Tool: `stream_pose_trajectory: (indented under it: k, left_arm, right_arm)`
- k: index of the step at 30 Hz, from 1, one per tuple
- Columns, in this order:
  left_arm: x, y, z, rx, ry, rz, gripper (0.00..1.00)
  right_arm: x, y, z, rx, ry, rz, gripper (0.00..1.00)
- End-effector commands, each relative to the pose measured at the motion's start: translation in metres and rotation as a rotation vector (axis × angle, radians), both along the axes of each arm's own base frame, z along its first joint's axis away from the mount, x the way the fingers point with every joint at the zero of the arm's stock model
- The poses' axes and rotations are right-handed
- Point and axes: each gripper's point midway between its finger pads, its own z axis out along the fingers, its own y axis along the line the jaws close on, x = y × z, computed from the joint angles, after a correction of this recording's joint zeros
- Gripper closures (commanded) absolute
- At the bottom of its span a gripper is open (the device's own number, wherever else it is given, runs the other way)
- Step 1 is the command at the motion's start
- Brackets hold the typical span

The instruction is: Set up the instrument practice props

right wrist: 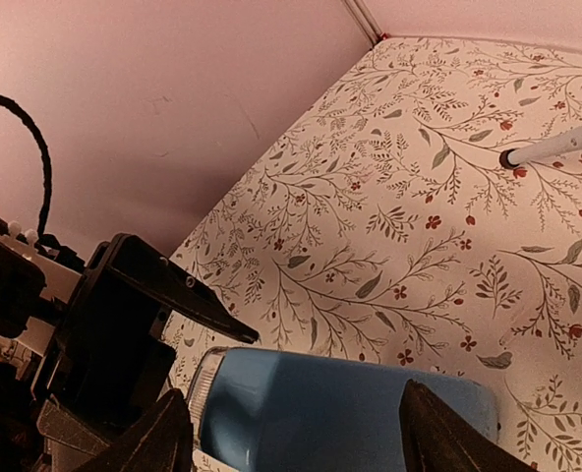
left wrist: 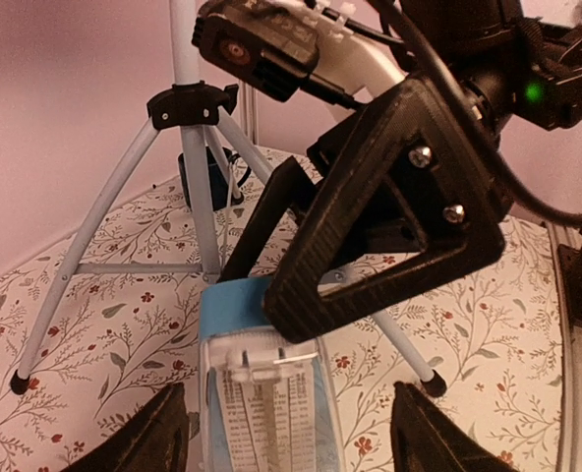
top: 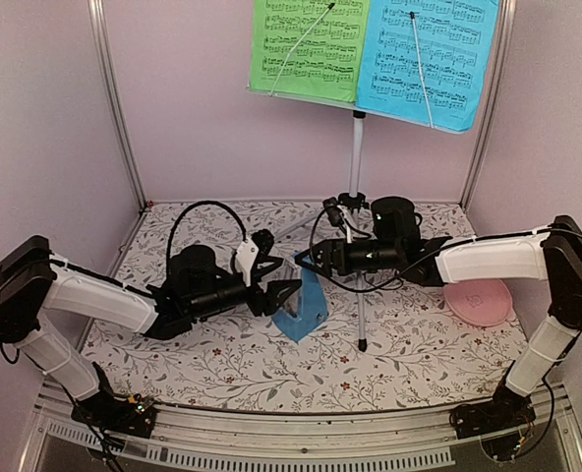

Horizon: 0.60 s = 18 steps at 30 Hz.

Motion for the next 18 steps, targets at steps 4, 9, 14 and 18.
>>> stream_pose_trajectory:
  k: [4,9,14,18]
  left_arm:
    - [0.013,-0.008,0.018,-0.026,-0.087,0.027,0.33]
    - [0.016,-0.012,0.017,-0.018,-0.091,0.037,0.37]
    - [0.019,-0.011,0.014,-0.007,-0.087,0.053,0.44]
    - [0.019,-0.010,0.009,0.004,-0.081,0.057,0.51]
  right_arm:
    - [0.003,0.009,0.003,0.047,0.075,0.021,0.30]
    - [0.002,0.011,0.001,0.062,0.111,0.031,0.35]
    - [0.004,0.001,-0.004,0.054,0.123,-0.004,0.38]
    - [0.004,-0.003,0.001,0.063,0.112,-0.014,0.42]
